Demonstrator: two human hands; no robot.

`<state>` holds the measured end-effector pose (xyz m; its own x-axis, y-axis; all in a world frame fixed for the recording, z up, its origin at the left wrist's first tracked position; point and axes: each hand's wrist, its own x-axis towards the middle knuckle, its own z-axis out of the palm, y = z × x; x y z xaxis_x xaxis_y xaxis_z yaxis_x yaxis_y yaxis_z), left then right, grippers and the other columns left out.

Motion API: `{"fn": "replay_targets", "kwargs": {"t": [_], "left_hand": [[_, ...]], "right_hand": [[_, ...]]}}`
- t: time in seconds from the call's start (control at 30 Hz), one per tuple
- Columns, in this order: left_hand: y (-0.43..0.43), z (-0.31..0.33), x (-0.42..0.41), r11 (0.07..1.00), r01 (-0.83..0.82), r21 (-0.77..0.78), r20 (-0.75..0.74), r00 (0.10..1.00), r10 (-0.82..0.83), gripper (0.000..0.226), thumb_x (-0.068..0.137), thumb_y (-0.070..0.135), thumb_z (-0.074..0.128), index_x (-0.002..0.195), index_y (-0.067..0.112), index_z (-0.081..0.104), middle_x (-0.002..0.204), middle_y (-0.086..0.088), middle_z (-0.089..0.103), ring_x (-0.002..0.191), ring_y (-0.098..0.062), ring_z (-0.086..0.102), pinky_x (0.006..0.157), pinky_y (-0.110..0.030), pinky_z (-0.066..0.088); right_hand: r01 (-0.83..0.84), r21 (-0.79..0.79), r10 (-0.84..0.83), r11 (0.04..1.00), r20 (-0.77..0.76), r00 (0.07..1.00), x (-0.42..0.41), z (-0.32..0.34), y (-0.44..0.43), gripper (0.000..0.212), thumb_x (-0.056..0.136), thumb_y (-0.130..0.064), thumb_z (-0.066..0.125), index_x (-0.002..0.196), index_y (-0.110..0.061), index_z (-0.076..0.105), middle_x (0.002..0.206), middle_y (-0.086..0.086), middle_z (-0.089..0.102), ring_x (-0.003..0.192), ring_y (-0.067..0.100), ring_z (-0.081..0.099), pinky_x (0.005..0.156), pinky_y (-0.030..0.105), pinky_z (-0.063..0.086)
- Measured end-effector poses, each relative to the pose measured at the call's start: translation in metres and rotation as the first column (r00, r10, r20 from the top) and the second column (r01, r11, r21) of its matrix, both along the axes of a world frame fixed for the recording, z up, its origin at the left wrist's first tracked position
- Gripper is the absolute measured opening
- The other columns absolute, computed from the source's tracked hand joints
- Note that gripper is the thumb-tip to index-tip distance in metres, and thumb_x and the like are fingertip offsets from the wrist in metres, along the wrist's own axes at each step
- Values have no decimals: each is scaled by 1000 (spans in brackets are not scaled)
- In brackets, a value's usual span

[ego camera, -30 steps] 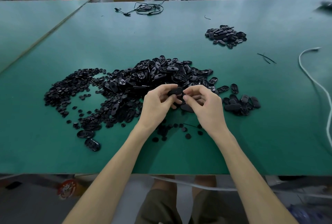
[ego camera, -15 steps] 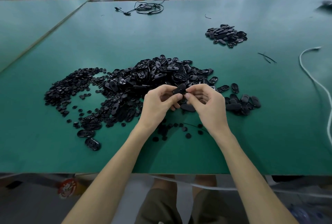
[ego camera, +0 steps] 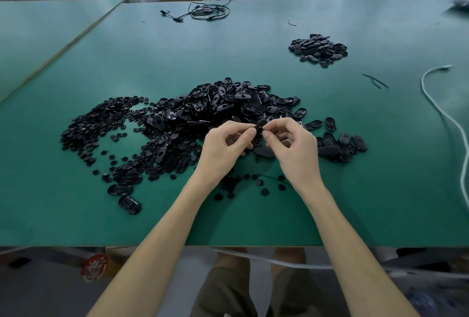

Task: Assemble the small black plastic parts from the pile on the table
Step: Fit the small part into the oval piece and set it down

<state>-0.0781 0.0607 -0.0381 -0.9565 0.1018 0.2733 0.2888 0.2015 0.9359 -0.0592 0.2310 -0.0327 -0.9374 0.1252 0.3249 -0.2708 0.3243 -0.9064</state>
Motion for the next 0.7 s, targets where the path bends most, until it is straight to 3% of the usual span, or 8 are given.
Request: {"fn": "replay_targets", "kwargs": {"t": [0.13,0.27,0.37,0.47,0.53,0.7], "left_hand": [[-1,0,1,1000,17,-7,20,1000,-17,14,98,14,72,110,19,76,89,-2,77,77,-17,74,73,-38,61],[-1,2,1,998,64,-10,8,998,-64,34,96,8,73,125,25,70,95,-3,73,79,-20,73,76,-36,59],[-1,3,0,996,89,-32,-13,996,-89,44,97,5,71,133,32,67,96,-11,67,81,-34,68,76,-41,57],[0,3,2,994,101,47,6,995,-101,30,97,2,69,123,17,70,90,-3,74,81,-27,75,77,-36,61],[0,2,3,994,75,84,21,997,-77,20,97,2,70,116,9,67,91,-7,78,83,-24,78,78,-34,62],[-1,3,3,991,28,128,26,999,-32,11,98,8,70,107,3,67,91,-8,79,85,-23,79,78,-33,63]], "right_hand": [[-3,-2,3,1000,3,1000,1,0,-1,11,93,-10,76,96,-21,74,86,-12,73,77,11,71,72,21,56],[-9,-33,9,999,5,1000,2,2,0,13,93,-8,76,95,-21,73,86,-15,73,72,9,71,70,18,55],[-19,-40,20,999,16,1000,2,3,-1,12,92,-8,77,96,-19,73,86,-14,74,71,9,72,70,18,55],[-21,-31,21,999,23,1000,2,3,-1,11,92,-9,77,95,-18,74,86,-14,74,72,9,72,70,20,56],[-15,-23,16,1000,21,1000,2,3,-1,11,92,-9,77,94,-19,74,86,-15,74,74,10,72,71,23,58],[-8,7,7,1000,17,1000,1,2,-1,10,93,-11,77,94,-20,74,86,-11,73,79,16,71,74,30,58]]}}
